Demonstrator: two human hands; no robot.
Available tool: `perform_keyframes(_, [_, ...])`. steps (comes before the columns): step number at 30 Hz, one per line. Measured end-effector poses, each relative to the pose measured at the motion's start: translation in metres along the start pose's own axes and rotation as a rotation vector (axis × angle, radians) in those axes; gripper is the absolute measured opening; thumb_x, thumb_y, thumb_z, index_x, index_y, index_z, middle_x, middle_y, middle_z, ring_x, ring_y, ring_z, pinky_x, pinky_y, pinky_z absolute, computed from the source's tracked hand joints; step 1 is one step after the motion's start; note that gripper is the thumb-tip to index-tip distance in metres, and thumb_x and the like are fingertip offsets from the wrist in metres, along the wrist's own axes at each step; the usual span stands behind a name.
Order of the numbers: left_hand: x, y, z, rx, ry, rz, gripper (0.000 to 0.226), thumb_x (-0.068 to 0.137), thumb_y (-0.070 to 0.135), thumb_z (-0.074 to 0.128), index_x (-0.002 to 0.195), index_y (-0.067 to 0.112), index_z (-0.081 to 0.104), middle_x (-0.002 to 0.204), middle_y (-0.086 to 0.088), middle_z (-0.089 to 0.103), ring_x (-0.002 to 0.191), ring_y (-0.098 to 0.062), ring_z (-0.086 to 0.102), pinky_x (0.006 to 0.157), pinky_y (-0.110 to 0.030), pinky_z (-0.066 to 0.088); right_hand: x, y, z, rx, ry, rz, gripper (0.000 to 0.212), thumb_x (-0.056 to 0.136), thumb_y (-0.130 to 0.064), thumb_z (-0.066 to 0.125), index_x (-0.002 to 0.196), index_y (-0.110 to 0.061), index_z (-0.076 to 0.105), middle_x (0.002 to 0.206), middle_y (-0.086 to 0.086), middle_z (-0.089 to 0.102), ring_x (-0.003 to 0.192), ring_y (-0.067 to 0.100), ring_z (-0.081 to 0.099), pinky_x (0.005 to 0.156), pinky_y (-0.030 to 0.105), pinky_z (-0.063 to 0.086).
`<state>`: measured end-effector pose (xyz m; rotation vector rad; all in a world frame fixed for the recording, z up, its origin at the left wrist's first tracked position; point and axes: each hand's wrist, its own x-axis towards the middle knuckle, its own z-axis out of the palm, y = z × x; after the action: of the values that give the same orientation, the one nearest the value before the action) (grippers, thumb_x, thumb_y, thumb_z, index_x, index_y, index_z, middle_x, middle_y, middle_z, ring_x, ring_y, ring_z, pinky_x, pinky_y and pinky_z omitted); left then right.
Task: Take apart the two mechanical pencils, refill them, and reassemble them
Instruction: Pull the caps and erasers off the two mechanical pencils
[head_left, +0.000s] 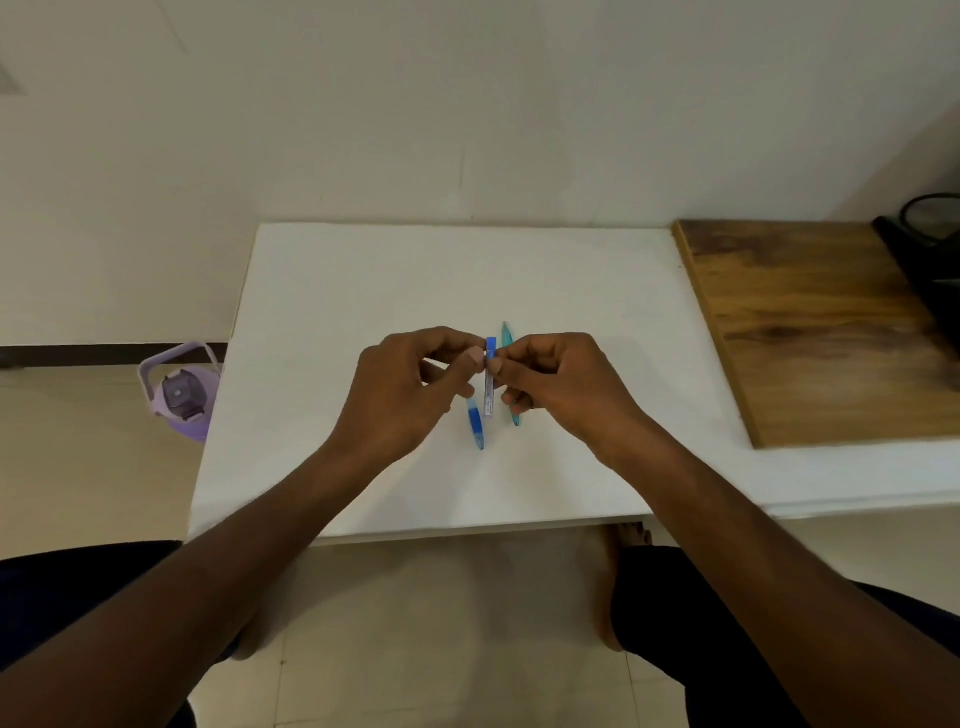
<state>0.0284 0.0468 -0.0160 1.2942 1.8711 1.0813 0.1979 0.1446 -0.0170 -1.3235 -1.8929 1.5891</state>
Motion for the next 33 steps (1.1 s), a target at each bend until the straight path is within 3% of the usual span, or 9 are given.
perform_keyframes(4, [0.002, 0.000, -0.003, -0.087, 0.042, -0.094, 0.018, 0.097, 0.035, 0.073, 0.110, 0.025, 0.081, 0.096, 0.009, 0.081, 0.080, -0.008, 0.077, 0.068, -0.030, 0.066, -0.003, -0.001, 0.004, -0.081, -0.010, -0.064, 0.002, 0.091, -0.029, 0.079, 0.093, -0.029, 0.080, 0.079, -0.010, 0.080, 0.068, 0.007, 0.076, 0.066, 0.016, 0.060])
perform_keyframes(7, [0.002, -0.001, -0.004, -0.055, 0.034, -0.108, 0.017, 0.097, 0.036, 0.073, 0.108, 0.025, 0.081, 0.095, 0.008, 0.080, 0.081, -0.008, 0.077, 0.068, -0.030, 0.066, -0.004, -0.001, 0.006, -0.086, -0.005, -0.083, 0.006, 0.092, -0.029, 0.080, 0.089, -0.034, 0.078, 0.076, -0.014, 0.079, 0.067, 0.006, 0.076, 0.063, 0.014, 0.058])
perform_keyframes(11, [0.002, -0.001, -0.002, -0.098, 0.032, -0.107, 0.014, 0.099, 0.035, 0.070, 0.104, 0.026, 0.079, 0.098, 0.011, 0.079, 0.084, -0.013, 0.077, 0.067, -0.032, 0.066, -0.005, -0.001, 0.006, -0.081, 0.011, -0.099, 0.003, 0.092, -0.028, 0.080, 0.094, -0.027, 0.081, 0.075, -0.014, 0.079, 0.065, 0.004, 0.075, 0.061, 0.012, 0.056])
perform_keyframes(16, [0.000, -0.001, 0.002, -0.091, 0.116, -0.093, 0.013, 0.100, 0.036, 0.068, 0.095, 0.028, 0.077, 0.090, 0.014, 0.077, 0.087, -0.014, 0.073, 0.080, -0.044, 0.064, -0.005, -0.006, 0.010, -0.129, 0.002, -0.119, 0.018, 0.093, -0.028, 0.078, 0.106, -0.016, 0.082, 0.081, -0.010, 0.079, 0.066, 0.004, 0.074, 0.062, 0.016, 0.059])
perform_keyframes(19, [0.000, -0.002, 0.003, -0.063, 0.128, -0.058, 0.012, 0.099, 0.037, 0.068, 0.094, 0.031, 0.077, 0.087, 0.018, 0.076, 0.084, -0.008, 0.071, 0.077, -0.037, 0.064, -0.004, -0.004, 0.011, -0.148, -0.001, -0.133, 0.017, 0.094, -0.027, 0.078, 0.106, -0.016, 0.082, 0.084, -0.007, 0.080, 0.067, 0.005, 0.075, 0.064, 0.018, 0.061])
perform_keyframes(24, [0.005, -0.014, 0.000, 0.137, 0.018, 0.006, 0.015, 0.101, 0.041, 0.066, 0.111, 0.032, 0.073, 0.095, 0.022, 0.071, 0.081, -0.002, 0.069, 0.067, -0.009, 0.049, 0.004, 0.005, -0.016, -0.321, 0.072, -0.074, 0.002, 0.092, -0.027, 0.081, 0.093, -0.026, 0.079, 0.079, -0.011, 0.079, 0.068, 0.003, 0.075, 0.067, 0.017, 0.063])
perform_keyframes(28, [0.003, -0.032, 0.003, 0.526, -0.174, 0.089, 0.037, 0.098, 0.040, 0.069, 0.134, 0.040, 0.060, 0.106, 0.013, 0.065, 0.078, -0.005, 0.061, 0.076, -0.024, 0.056, 0.012, 0.019, -0.044, -0.412, 0.186, 0.113, 0.017, 0.086, -0.034, 0.086, 0.077, -0.026, 0.074, 0.072, -0.010, 0.076, 0.064, 0.009, 0.076, 0.070, 0.023, 0.065])
perform_keyframes(31, [0.002, -0.039, 0.015, 0.586, -0.274, 0.031, 0.039, 0.098, 0.040, 0.069, 0.135, 0.045, 0.059, 0.107, 0.010, 0.063, 0.079, -0.005, 0.055, 0.080, -0.024, 0.053, 0.013, 0.030, -0.037, -0.550, 0.189, 0.128, 0.022, 0.085, -0.037, 0.087, 0.079, -0.019, 0.077, 0.076, -0.001, 0.077, 0.072, 0.016, 0.075, 0.080, 0.036, 0.065])
perform_keyframes(33, [0.003, -0.041, 0.020, 0.575, -0.257, 0.013, 0.031, 0.097, 0.044, 0.069, 0.128, 0.042, 0.065, 0.102, 0.010, 0.061, 0.076, -0.005, 0.054, 0.078, -0.023, 0.052, 0.012, 0.033, -0.031, -0.578, 0.171, 0.120, 0.025, 0.085, -0.038, 0.087, 0.079, -0.016, 0.078, 0.076, 0.000, 0.076, 0.074, 0.018, 0.075, 0.084, 0.039, 0.064])
